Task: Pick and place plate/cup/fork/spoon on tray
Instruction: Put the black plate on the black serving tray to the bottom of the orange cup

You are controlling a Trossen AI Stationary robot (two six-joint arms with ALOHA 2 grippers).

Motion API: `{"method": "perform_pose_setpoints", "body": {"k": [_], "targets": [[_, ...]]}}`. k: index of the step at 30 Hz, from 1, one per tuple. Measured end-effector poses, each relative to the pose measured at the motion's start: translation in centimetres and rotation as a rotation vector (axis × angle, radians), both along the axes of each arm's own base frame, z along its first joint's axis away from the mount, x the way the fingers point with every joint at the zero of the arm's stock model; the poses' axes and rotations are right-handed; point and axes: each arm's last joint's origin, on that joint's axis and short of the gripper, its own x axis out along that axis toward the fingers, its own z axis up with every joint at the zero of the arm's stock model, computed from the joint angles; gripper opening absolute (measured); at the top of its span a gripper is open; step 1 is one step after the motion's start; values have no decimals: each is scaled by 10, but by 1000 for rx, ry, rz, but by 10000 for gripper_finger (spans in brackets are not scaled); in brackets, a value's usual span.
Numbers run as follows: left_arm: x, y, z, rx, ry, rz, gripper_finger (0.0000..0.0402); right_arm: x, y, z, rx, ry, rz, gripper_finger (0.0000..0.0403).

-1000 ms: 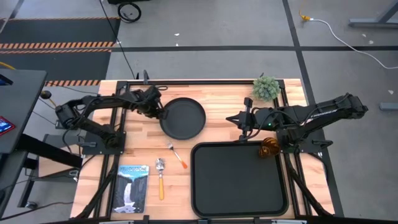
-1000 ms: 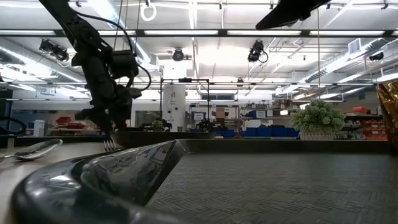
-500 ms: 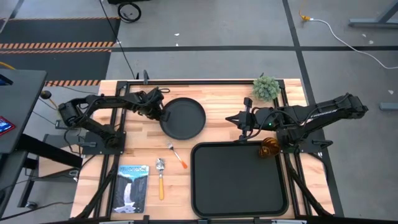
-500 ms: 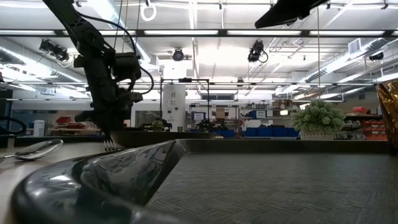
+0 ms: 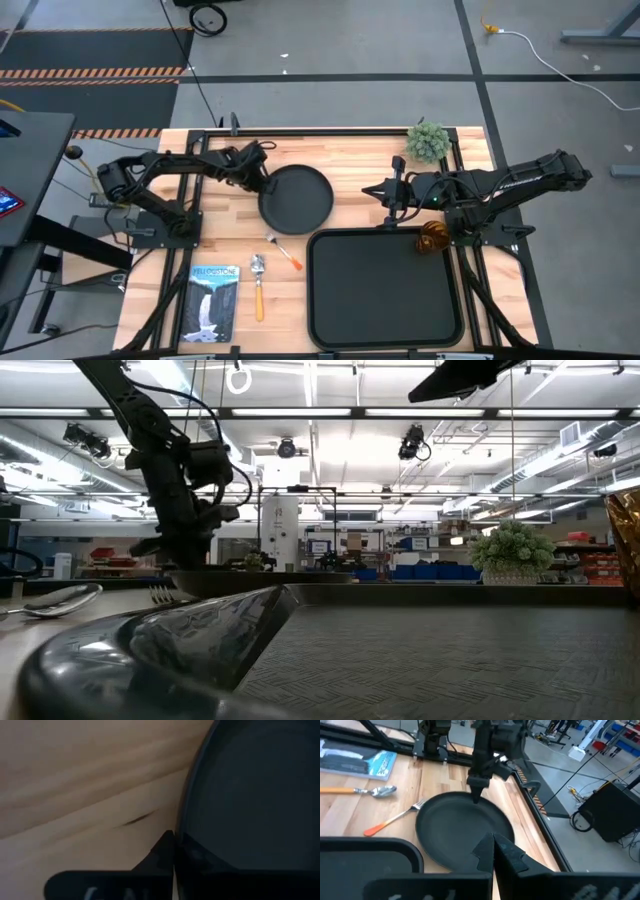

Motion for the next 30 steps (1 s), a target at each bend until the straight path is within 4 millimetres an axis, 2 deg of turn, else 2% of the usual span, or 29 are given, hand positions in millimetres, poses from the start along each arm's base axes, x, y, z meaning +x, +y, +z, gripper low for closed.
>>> {"method": "perform_pose_setpoints", "body": {"k": [8,15,18,23,26,30], "targets": [[16,10,38,33,-13,-40,10,-11,-2,4,-9,12,4,9],[43,-2,82,37,-69,-155,11,-37,-11,16,17,-17,-30,9],[57,-13,99,58,-119,-192,11,-46,-15,20,34,-31,-57,9],[75,-42,115,84,-163,-208,11,-56,-18,23,45,-41,-59,9],[84,-63,117,93,-167,-206,11,-61,-18,24,46,-42,-60,9],[102,-91,109,80,-146,-218,11,-69,-19,27,47,-52,-60,9]]}}
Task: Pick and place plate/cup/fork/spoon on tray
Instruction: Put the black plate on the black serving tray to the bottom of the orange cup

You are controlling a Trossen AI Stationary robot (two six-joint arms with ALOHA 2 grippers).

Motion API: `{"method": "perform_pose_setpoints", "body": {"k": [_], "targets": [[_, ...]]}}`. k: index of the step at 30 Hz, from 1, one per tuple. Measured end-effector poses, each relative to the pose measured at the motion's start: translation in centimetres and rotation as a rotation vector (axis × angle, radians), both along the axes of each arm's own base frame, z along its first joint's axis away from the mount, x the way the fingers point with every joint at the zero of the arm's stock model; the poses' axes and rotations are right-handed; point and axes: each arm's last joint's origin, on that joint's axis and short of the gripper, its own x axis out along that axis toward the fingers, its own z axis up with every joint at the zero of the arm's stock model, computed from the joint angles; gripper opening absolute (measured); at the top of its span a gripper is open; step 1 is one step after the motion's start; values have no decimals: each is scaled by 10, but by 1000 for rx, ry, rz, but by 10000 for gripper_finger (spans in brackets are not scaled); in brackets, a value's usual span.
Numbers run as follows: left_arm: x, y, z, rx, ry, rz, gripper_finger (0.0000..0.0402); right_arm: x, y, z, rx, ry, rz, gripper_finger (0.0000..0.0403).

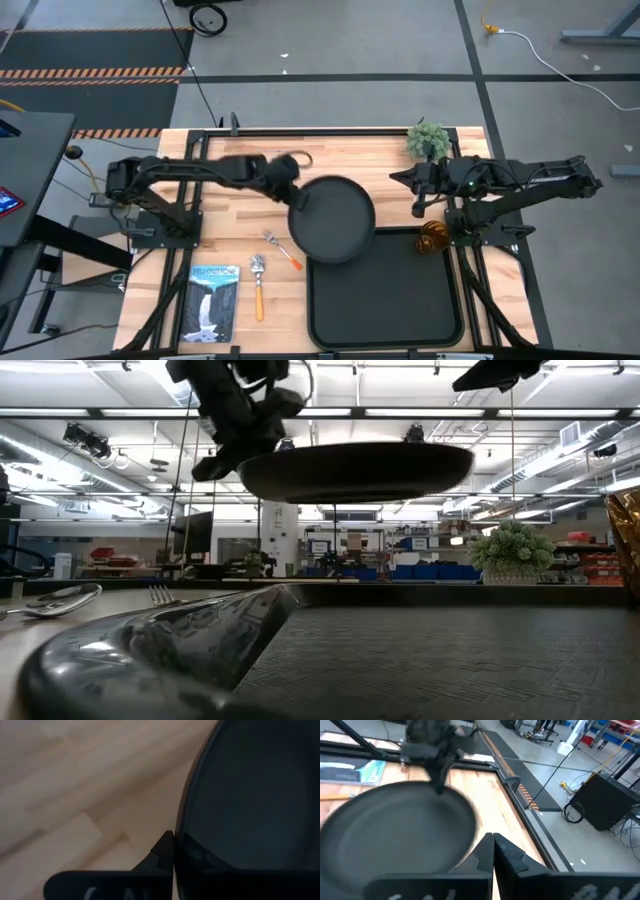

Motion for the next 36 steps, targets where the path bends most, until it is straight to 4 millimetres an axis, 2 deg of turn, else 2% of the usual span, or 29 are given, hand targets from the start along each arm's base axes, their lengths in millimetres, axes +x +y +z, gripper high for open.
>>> {"method": "perform_pose_setpoints", "body": {"k": [6,18,24,28,36], "targets": [[43,-34,-16,-16,35,-69,12,-15,-2,7,-3,-55,-12,9],[125,-78,-38,-81,62,-234,13,-37,-4,16,25,-144,-14,9],[153,-96,-46,-66,152,-301,13,-40,-4,17,38,-160,-15,9],[170,-105,-48,-57,136,-329,13,-40,-4,17,38,-159,-14,9],[189,-112,-67,-53,134,-340,13,-40,-3,18,57,-166,11,9]]}}
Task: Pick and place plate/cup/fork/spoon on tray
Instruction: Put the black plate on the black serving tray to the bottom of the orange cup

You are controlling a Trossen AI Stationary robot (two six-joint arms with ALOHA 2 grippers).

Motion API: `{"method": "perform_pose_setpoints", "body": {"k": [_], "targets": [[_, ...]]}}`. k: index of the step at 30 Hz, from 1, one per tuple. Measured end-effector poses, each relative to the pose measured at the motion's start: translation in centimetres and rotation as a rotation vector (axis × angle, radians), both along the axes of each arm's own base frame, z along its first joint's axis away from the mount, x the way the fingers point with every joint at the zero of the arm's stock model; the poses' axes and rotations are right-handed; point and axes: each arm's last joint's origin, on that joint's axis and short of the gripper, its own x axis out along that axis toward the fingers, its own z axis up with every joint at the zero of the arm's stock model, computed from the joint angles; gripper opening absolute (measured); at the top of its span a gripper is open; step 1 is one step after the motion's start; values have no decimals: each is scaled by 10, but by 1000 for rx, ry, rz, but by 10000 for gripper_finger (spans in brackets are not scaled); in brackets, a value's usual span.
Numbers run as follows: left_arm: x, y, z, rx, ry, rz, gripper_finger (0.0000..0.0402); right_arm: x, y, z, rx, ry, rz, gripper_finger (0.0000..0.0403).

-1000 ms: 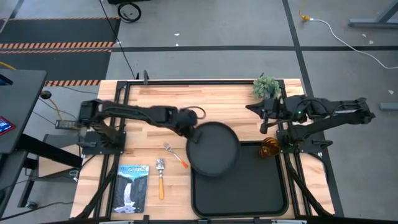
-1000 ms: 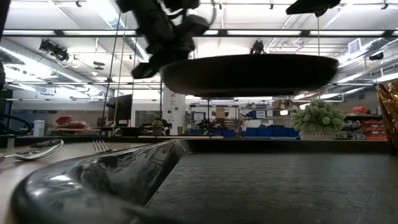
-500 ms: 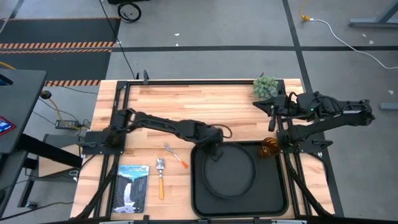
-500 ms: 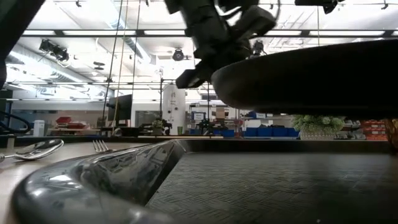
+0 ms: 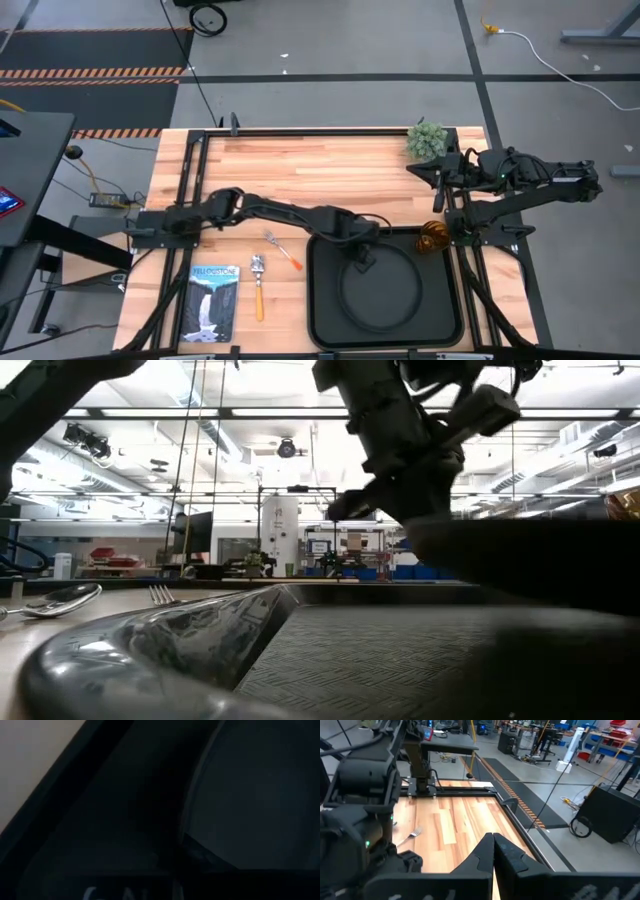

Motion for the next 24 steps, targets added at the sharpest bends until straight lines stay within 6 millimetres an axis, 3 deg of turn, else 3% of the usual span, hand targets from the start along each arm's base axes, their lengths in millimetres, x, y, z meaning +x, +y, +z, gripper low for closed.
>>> {"method": "perform_pose_setpoints", "body": {"k": [11,17,24], "targets": [[18,-6,-15,2,-128,41,13,0,0,0,4,-3,14,9],[18,-14,-25,-37,-95,31,15,0,1,0,4,-3,18,9],[19,-19,-23,-39,-124,17,61,0,1,0,5,-3,22,9]]}}
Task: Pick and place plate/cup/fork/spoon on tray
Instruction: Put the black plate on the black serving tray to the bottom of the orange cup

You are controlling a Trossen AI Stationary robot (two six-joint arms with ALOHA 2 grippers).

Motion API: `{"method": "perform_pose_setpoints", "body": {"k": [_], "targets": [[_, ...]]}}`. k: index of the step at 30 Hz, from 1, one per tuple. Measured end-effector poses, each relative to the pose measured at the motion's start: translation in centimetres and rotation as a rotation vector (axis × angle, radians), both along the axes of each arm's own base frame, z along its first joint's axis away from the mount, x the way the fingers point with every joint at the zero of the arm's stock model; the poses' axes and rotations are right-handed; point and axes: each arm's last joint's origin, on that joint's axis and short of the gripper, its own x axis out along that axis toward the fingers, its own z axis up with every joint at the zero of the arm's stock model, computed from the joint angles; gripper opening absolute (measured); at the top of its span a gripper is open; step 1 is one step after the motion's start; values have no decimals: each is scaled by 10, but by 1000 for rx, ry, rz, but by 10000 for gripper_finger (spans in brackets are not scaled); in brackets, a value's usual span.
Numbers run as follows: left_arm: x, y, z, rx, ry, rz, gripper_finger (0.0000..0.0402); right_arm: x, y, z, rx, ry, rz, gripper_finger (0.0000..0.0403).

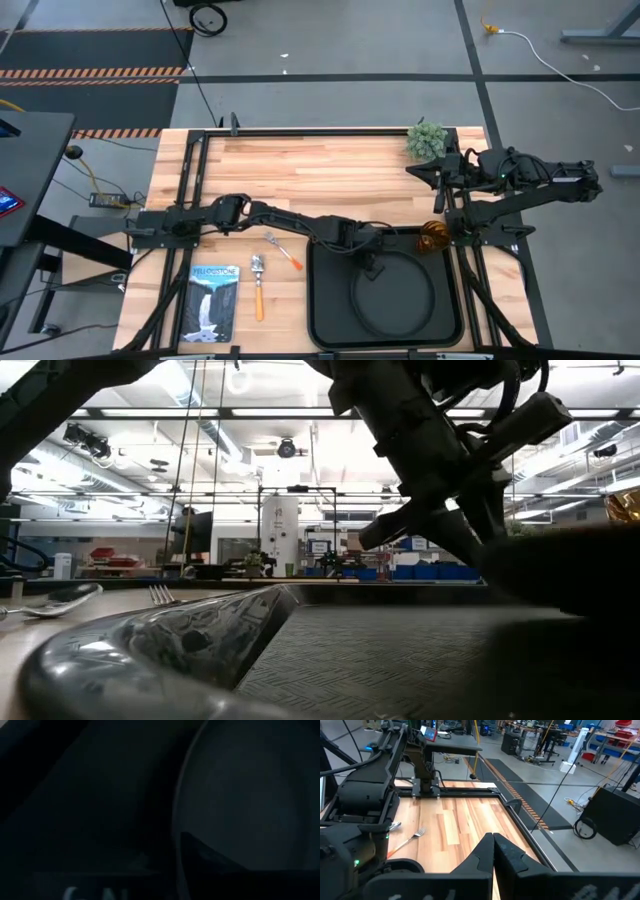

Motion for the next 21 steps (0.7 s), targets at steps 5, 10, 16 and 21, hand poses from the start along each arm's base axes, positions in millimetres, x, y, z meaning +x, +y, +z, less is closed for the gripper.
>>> {"method": "perform_pose_setpoints", "body": {"k": [5,10,16,21], "targets": [[1,-1,1,8,-21,-20,117,0,0,0,3,-1,-1,9],[-2,3,15,25,-35,-108,149,0,0,0,8,-2,0,9],[-18,2,35,140,15,-293,146,0,0,-1,14,4,0,9],[-33,-24,32,183,91,-450,141,0,0,-1,16,6,-1,9]]}}
